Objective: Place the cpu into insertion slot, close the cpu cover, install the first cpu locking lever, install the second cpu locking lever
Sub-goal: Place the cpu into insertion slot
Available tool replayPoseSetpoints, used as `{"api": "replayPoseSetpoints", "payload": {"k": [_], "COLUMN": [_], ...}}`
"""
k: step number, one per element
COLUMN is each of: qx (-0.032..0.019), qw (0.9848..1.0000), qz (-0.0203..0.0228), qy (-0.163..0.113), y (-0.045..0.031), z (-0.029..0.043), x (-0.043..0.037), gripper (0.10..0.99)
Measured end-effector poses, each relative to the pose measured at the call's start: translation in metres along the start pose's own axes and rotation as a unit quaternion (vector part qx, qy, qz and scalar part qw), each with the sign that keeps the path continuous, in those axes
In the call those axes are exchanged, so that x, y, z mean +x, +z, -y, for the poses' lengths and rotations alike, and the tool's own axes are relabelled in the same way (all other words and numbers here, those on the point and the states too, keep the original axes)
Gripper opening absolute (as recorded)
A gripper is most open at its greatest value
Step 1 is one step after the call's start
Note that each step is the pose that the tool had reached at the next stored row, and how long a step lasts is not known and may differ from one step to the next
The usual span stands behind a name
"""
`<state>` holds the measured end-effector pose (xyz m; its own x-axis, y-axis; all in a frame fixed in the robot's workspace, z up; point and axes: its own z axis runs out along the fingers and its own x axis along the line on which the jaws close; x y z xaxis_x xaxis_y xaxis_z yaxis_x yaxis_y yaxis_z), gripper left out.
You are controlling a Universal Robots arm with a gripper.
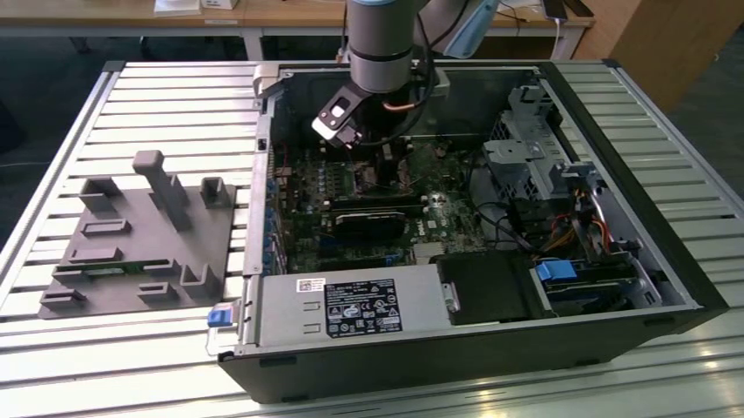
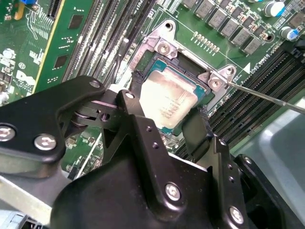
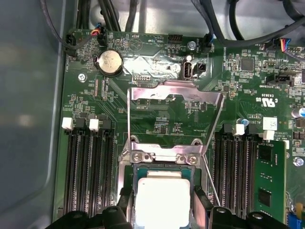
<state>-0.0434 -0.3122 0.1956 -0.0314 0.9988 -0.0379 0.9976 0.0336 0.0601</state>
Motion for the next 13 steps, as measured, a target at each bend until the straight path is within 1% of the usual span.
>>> {"api": "replayPoseSetpoints", "payload": {"k": [3, 5, 6, 7, 10, 11, 12, 13], "qx": [0.0001, 0.0006, 0.001, 0.0016, 0.0042, 0.0054, 0.0065, 0.0074], "qw": [1.0, 1.0, 1.0, 1.0, 1.0, 1.0, 1.0, 1.0], "qz": [0.0, 0.0, 0.0, 0.0, -0.0003, -0.0002, -0.0002, -0.0001], "qy": [0.0, 0.0, 0.0, 0.0, 0.0, 0.0, 0.001, 0.001], "y": [-0.0045, -0.0072, -0.0088, -0.01, -0.011, -0.0111, -0.0112, -0.0114], "z": [-0.0003, -0.0005, -0.0006, -0.0008, -0.002, -0.0025, -0.003, -0.0034], "x": [-0.0002, -0.0003, -0.0003, -0.0004, -0.0004, -0.0005, -0.0005, -0.0006], "gripper": [0.612, 0.596, 0.537, 0.537, 0.357, 0.357, 0.302, 0.302]}}
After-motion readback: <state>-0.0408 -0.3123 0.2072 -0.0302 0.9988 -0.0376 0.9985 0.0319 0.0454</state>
